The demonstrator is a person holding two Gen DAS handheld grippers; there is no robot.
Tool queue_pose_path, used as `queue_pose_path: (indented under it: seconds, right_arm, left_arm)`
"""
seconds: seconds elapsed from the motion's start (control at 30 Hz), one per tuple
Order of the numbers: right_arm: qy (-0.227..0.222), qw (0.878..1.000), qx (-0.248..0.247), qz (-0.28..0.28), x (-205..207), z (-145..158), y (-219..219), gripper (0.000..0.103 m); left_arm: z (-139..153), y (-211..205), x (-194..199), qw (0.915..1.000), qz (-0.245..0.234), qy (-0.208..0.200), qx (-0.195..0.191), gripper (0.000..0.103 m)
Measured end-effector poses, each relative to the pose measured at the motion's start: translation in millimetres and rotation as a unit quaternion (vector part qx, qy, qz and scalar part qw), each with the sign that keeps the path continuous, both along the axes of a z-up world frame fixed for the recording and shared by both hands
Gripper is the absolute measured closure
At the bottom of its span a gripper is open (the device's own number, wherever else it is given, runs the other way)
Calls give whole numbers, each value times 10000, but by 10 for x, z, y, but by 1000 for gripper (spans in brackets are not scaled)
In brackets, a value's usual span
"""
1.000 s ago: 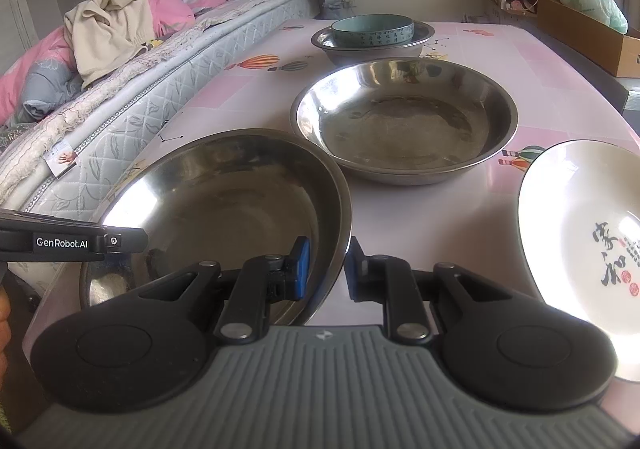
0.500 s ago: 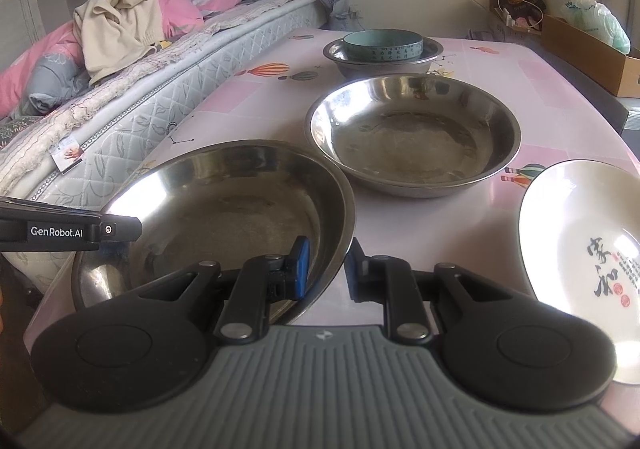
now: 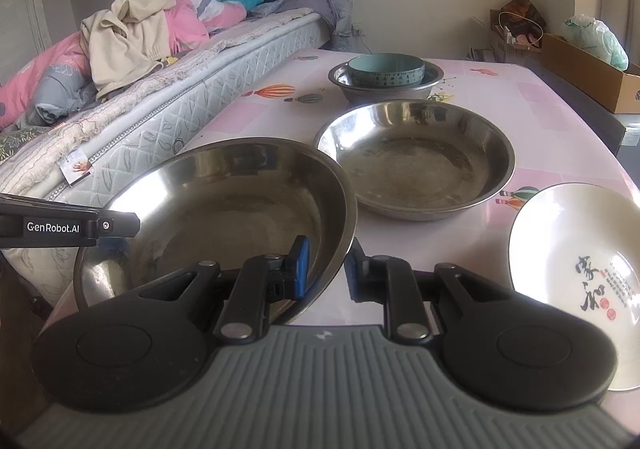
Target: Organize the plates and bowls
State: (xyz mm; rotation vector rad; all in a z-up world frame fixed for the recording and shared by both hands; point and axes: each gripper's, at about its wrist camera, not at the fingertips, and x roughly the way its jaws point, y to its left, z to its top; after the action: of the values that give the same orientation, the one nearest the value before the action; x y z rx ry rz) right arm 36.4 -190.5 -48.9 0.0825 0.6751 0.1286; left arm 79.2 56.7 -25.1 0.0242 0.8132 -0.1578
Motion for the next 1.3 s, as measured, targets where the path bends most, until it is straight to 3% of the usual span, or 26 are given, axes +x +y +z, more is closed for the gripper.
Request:
queue_pose_path:
  seconds: [0.37,0.73,0.77,0.83,1.0,1.2,1.3]
  right_arm:
    - [-155,9996,97,-202,-40,110,-175,85]
    - [-238,9980,138,-563,105,161,-606,85]
    - [-241,9978,138,-603,129,163,-652,85]
    - [-237,9973,136,-681,179,158,-743,85]
    - [-227,9979,102,-602,352,145,-854,88]
    - [-160,9981,46,-594,557,122,-931,87]
    - [-188,9981,162,-557,577,119,-983,87]
  left_arm:
    - [106,-232,89,9997,-212,-136,55,76]
    - [96,-711,451,9984,-558,-136,7,76]
    - [91,-760,487,9982,-593,-133,3,76]
    - [91,-867,557,9965,-813,-116,-174,87]
    - [54,-1215,686,9933,-1129,-184,-140,87]
    - [-66,-1093,830,9937,-1038,129,-413,91]
    - [-91,-1013,802,9941,-1007,197,-350,91]
